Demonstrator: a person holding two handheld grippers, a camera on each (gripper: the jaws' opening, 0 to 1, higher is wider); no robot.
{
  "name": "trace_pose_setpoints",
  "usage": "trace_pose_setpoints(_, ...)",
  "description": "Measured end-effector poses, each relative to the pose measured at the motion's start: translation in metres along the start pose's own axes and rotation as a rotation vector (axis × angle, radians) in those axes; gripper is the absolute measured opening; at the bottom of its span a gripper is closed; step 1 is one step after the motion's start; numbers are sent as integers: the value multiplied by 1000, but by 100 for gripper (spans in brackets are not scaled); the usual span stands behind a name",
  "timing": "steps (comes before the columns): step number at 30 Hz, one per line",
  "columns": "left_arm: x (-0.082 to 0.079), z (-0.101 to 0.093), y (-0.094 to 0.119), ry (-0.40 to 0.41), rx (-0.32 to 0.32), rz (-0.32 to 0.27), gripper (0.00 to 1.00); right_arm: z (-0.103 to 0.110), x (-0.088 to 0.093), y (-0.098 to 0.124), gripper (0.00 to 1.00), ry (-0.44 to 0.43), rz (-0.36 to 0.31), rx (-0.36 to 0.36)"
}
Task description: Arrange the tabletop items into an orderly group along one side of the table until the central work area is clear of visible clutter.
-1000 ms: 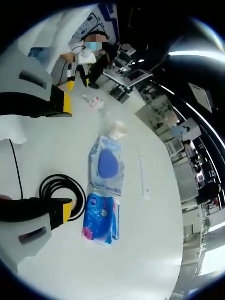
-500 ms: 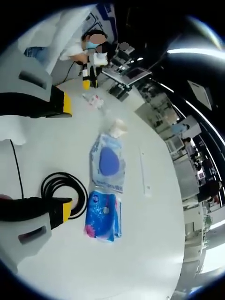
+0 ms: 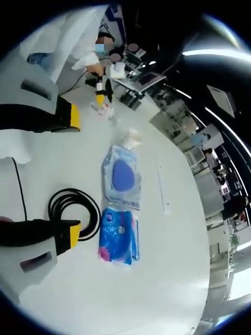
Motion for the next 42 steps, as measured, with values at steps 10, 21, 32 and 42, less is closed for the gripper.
trace_pose_setpoints(10, -3, 13, -22, 81, 6, 66, 78, 3, -4, -4, 65, 3, 16, -4)
trace_pose_setpoints(21, 4, 17, -39, 65, -7, 151, 89, 3, -6, -6, 64, -12, 18, -11)
trace_pose_setpoints(32, 10, 16, -50, 113, 14, 204, 74, 3, -5, -9, 63, -41, 15, -31)
trace_pose_setpoints(42, 9, 27, -51, 33, -52, 254, 56, -5, -7, -6, 63, -60, 0, -24)
Point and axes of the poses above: the point that each gripper's makers call its tool centre point, and the gripper's own axes: y roughly backward along the fingers, z roughly to its left, x roughly out of its underside, the point moved 2 cm from there along y, roughly backward along the fingers, and after that the axes turned 8 degrees about z, right-handed, at the moved point
